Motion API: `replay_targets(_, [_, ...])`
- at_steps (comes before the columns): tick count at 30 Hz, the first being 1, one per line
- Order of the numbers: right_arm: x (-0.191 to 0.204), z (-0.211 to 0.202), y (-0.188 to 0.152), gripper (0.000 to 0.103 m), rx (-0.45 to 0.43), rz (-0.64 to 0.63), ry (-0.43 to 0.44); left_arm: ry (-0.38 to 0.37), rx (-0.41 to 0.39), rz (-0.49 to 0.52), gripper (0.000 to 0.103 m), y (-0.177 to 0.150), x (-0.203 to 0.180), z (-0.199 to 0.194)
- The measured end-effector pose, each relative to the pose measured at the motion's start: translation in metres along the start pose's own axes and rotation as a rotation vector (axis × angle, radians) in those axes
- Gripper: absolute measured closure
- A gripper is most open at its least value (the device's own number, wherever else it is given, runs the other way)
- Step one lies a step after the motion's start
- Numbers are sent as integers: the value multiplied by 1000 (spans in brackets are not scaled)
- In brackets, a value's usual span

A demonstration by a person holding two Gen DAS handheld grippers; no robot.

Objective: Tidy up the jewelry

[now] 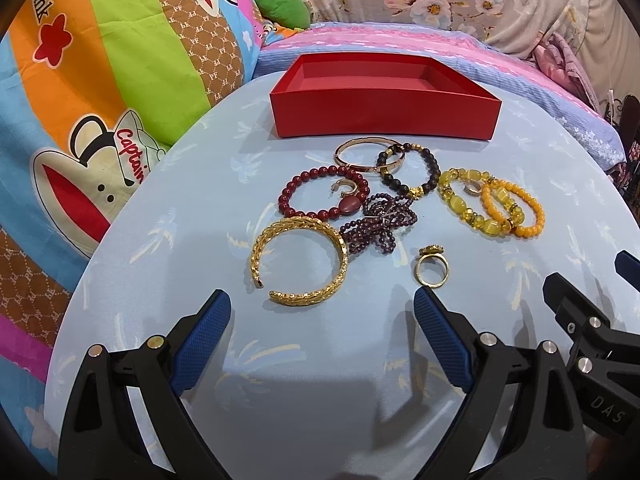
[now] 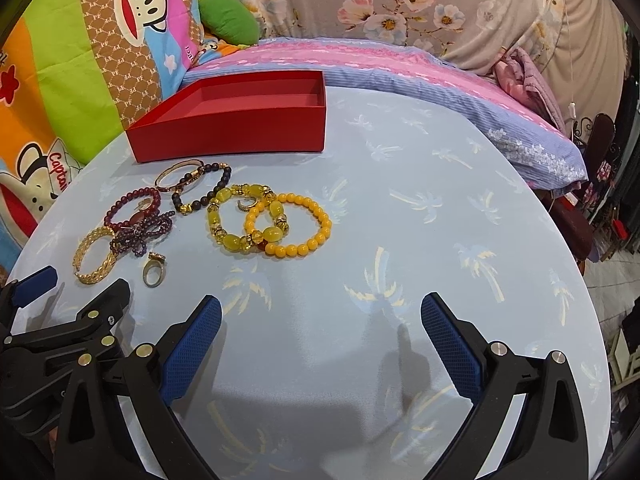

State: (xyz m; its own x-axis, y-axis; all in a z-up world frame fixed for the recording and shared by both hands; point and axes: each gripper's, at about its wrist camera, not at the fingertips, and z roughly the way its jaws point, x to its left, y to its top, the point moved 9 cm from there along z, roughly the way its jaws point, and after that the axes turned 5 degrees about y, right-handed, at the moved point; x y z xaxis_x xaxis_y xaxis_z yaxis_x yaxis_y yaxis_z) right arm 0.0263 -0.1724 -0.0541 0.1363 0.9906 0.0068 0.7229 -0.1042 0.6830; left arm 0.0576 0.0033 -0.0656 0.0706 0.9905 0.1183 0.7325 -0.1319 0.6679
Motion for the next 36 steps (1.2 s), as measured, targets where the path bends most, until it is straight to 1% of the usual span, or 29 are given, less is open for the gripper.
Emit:
replay_targets(7, [3, 1, -1, 6, 7, -5, 23, 7, -7, -13, 14, 1, 3, -2])
replay_targets(10, [4, 1, -1, 6, 6, -7, 36, -12, -6, -44, 14, 1, 9, -2])
replay_targets(12, [5, -1, 1, 6, -5, -7, 53, -14, -1, -84, 14, 2, 18, -2])
replay_targets(16, [9, -4, 1, 6, -13, -29, 49, -26, 42, -140, 14, -4, 38, 0])
replay_targets(20, [12, -5, 1, 6, -14, -26, 58, -4, 49, -132, 14, -2, 54, 3])
replay_targets(23, [13, -3, 2, 6, -6, -18, 71, -12, 59, -139, 14, 2, 59, 6])
replay_targets(25, [13, 0, 2, 6, 4, -19, 80, -36, 62, -143, 14, 5, 55, 7])
replay_targets(27, [13, 2, 3, 6, 11, -22, 86, -58, 61, -121, 13, 9, 45, 9])
replay_targets(29, [11, 3, 4, 6, 14, -17, 91, -54, 61, -72, 13, 10, 33, 13])
replay_targets(32, [8, 5, 5, 6, 20, 0, 98, -46, 68, -32, 14, 12, 25, 21])
replay_targets(36, [4, 7, 5, 6, 27, 19, 101, -72, 81, -27, 27, 14, 20, 27])
